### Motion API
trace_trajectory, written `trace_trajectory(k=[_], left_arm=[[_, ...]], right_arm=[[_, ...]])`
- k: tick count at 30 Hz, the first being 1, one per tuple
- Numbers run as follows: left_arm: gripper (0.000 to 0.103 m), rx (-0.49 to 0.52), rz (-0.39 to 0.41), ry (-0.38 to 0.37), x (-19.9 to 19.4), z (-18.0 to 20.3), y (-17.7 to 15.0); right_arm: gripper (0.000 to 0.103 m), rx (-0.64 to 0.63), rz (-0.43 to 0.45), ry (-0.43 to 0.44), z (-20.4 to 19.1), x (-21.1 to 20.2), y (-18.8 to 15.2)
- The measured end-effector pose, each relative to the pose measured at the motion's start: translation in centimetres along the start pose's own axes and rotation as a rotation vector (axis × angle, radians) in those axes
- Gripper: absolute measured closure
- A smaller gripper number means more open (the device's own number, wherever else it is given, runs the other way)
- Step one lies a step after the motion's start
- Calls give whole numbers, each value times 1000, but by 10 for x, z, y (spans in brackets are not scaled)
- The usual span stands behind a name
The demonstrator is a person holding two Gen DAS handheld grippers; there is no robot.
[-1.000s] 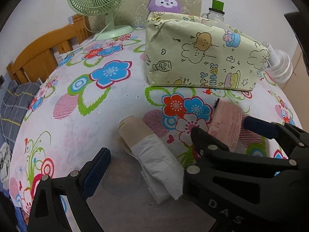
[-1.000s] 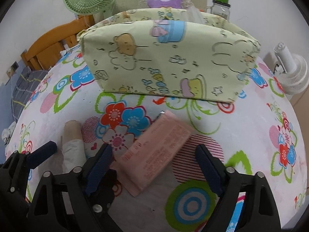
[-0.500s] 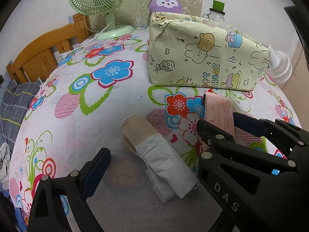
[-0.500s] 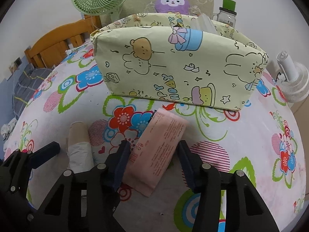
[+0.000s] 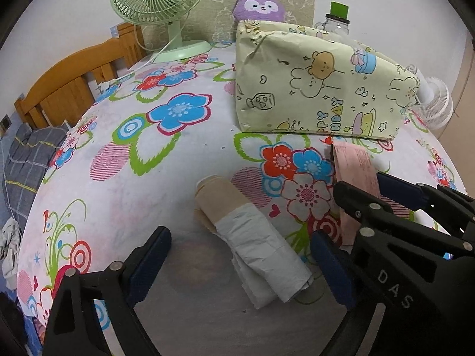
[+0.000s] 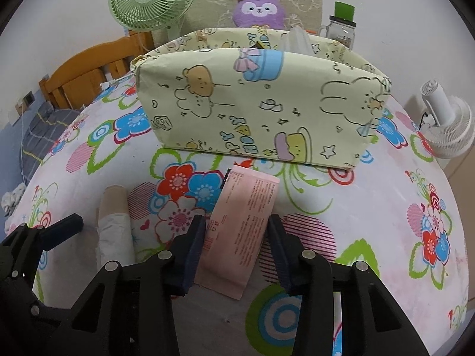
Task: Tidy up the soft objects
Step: 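Grasp the pink pack with the right tool while the left grasps the rolled white cloth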
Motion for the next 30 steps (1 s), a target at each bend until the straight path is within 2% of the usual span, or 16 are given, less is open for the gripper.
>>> trace_trajectory(k=[3, 10, 12, 15, 24, 30], left_arm=[[25, 5, 7, -15, -2, 5, 1], [37, -4, 15, -15, -6, 12, -1], [49, 0, 13, -21, -7, 15, -1], [60, 10, 8, -27, -9, 22, -3], [72, 24, 12, -25, -10, 32, -1], [72, 42, 24, -36, -13, 41, 4]], right_arm=[[57, 9, 1, 1, 4, -2, -2], [57, 21, 3, 12, 6, -4, -3], [57, 23, 3, 26, 5, -5, -3], [57, 24, 7, 30, 5, -7, -3], [57, 36, 16, 31, 10, -15, -4], [57, 52, 25, 20, 18, -21, -4]])
Point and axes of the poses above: each gripper's, at about its wrist camera, not at the fingertips, and x roughly the way its jaws point, z to its right, y to its top, the point moved 8 cm from there along x, roughly the way its jaws point, and after that the axes turned 8 degrees about -x, right-handed, at the moved point
